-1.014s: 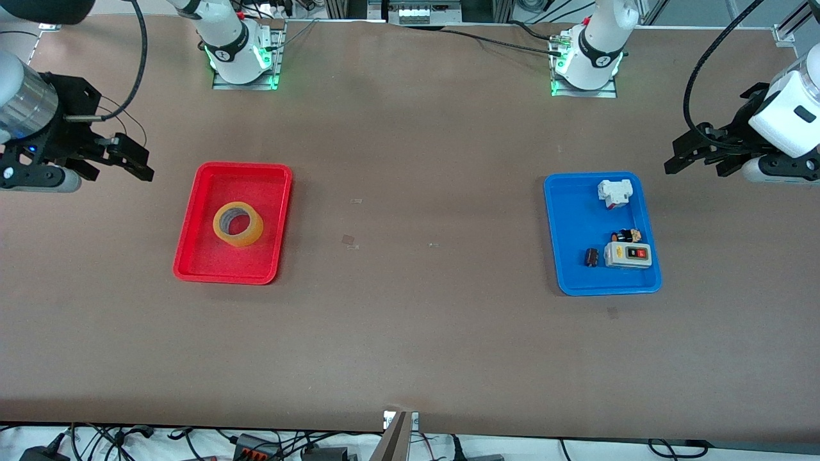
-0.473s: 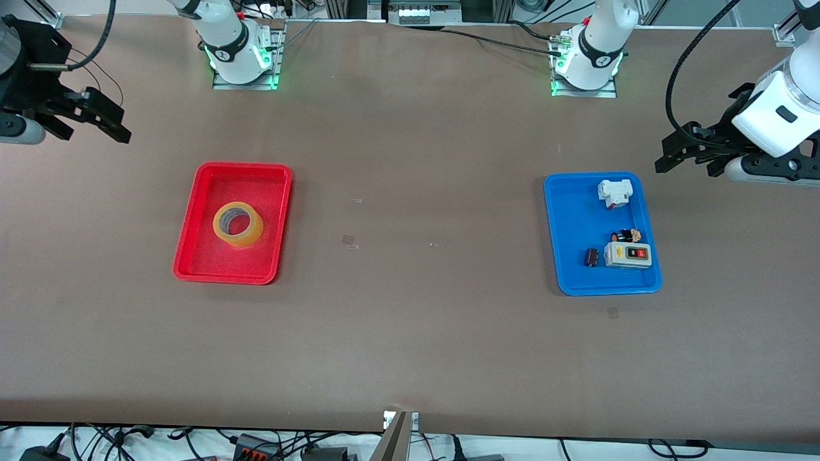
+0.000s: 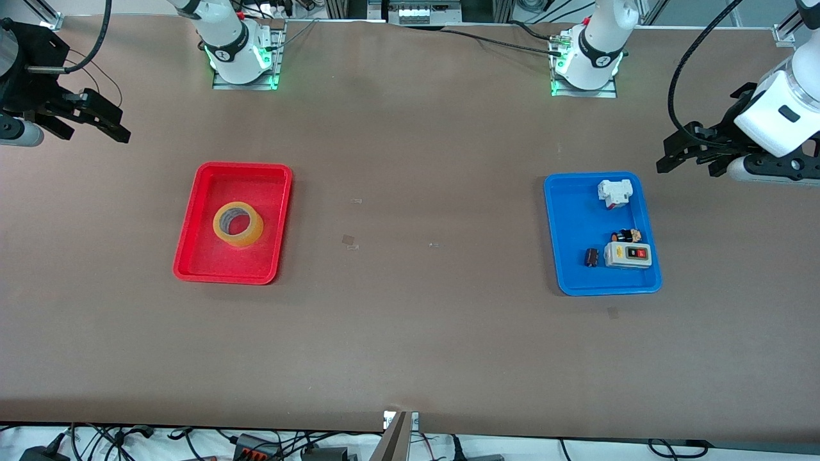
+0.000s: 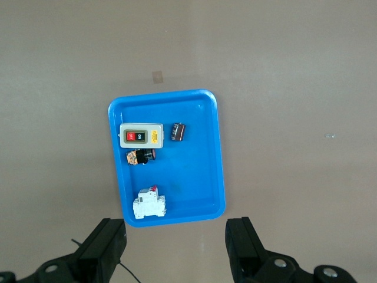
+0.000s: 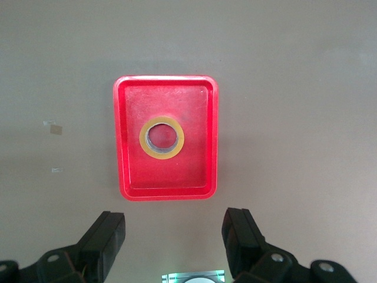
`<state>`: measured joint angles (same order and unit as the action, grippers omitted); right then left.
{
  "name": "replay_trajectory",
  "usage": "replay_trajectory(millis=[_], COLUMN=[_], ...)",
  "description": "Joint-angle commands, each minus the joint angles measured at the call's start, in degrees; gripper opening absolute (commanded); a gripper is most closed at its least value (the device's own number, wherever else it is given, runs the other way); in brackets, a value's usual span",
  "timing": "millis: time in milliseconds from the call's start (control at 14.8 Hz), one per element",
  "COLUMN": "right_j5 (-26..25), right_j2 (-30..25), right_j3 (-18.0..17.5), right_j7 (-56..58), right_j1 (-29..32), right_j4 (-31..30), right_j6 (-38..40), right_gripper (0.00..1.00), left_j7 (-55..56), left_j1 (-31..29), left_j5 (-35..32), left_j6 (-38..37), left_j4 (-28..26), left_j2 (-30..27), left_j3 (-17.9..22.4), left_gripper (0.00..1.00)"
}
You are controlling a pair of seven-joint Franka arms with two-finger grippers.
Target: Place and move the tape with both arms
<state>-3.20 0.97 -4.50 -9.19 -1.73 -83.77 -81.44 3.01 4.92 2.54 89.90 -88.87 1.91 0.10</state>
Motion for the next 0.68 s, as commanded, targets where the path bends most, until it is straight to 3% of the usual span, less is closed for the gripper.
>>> replay_trajectory(millis=[0,608], right_j5=[2.92,3.03], right_j2=[0.70,0.96], right_j3=[-0.24,0.02], right_j7=[0.23,0.40], right_j1=[0.50,0.42], right_j4=[2.04,1.95], right_j6=[1.73,1.73], right_gripper=[0.99,0.99], left_j7=[-0.72,-0.73], left_j1=[-0.18,-0.27], left_j5=[-0.52,-0.34], left_j6=[-0.34,-3.07], left_j4=[0.54,1.77], left_j2=[-0.86,-0.25], left_j3=[0.24,0.69], left_gripper=[1.00,1.00])
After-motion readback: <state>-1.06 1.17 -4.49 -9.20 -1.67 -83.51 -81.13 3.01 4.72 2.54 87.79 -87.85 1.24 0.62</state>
